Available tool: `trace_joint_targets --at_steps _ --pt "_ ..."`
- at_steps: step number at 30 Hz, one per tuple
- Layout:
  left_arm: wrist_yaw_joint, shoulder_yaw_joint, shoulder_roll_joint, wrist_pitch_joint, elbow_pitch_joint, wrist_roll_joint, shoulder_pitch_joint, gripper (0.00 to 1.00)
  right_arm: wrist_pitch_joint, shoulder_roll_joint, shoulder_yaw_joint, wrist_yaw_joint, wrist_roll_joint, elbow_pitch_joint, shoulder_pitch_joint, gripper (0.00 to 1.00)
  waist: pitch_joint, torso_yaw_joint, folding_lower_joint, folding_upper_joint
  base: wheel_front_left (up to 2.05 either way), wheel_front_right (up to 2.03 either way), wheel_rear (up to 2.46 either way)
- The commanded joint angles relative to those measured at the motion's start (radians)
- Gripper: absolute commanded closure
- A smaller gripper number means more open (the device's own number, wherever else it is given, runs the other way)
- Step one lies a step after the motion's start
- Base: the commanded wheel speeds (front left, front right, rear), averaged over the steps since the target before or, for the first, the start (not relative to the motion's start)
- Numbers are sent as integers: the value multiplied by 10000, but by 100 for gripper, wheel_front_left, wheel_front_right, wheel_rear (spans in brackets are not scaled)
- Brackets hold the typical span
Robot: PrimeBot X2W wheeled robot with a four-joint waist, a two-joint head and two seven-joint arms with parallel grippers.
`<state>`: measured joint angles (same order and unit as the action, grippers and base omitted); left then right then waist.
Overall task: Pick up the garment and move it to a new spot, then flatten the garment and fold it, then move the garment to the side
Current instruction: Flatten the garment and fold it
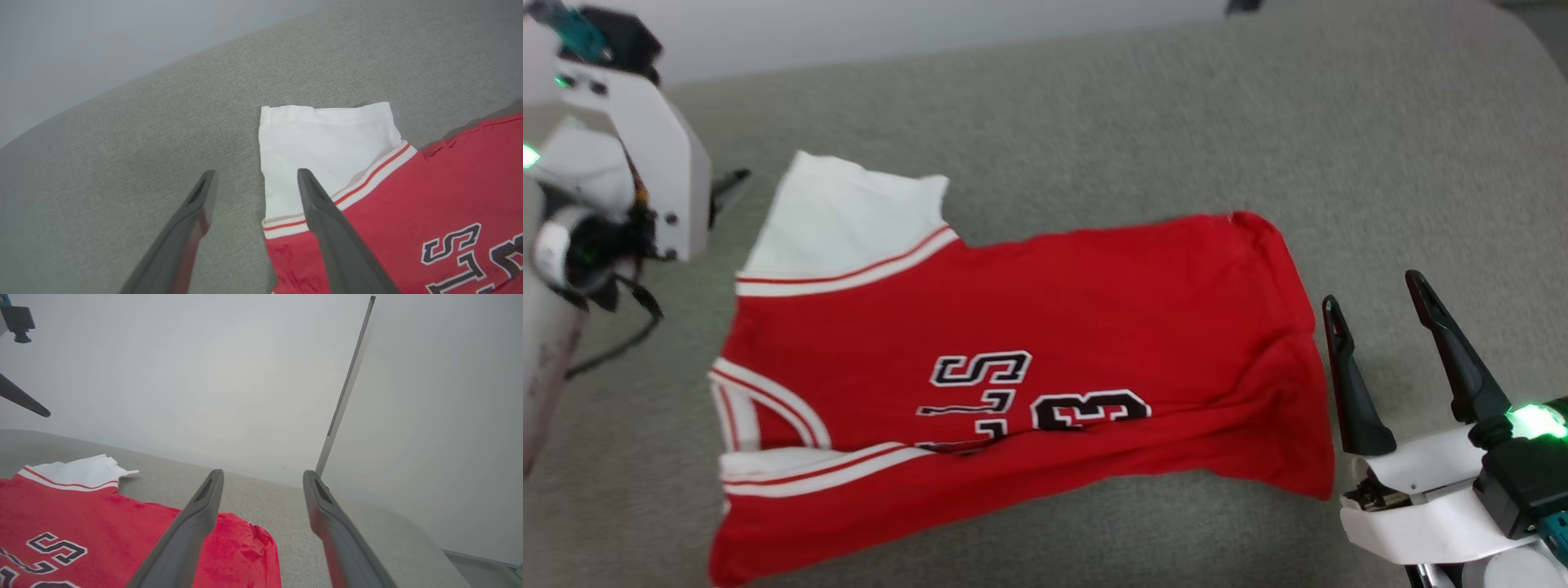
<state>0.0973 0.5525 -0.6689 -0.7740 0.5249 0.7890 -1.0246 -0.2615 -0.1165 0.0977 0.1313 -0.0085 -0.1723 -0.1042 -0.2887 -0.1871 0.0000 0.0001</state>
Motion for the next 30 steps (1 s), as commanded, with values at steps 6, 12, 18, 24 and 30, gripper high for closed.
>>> trace_joint_targets --at_steps 6,12,18,24,30 --pt "136 262 -74 -1168 310 -1 -1079 0 -45 288 -81 -11 71 -309 -39 0 -1803 -1227 0 -1 0 0 0" --pt "223 573 -235 -1907 582 -147 -1778 0 -45 456 -18 -11 162 -417 -170 0 -2294 -1446 0 -1 0 0 0" --pt "164 744 -262 -2210 1127 -212 -1925 0 -47 552 13 -11 232 -423 -296 0 -2535 -1555 0 -1 0 0 0" --pt "-17 1077 -87 -2631 1688 -276 -1555 0 -48 604 6 -11 299 -340 -369 0 -2591 -1561 0 -1 0 0 0" --pt "-276 1308 353 -3430 2205 83 -867 100 -48 639 63 -11 242 -268 -468 0 -2556 -1522 0 -1 0 0 0"
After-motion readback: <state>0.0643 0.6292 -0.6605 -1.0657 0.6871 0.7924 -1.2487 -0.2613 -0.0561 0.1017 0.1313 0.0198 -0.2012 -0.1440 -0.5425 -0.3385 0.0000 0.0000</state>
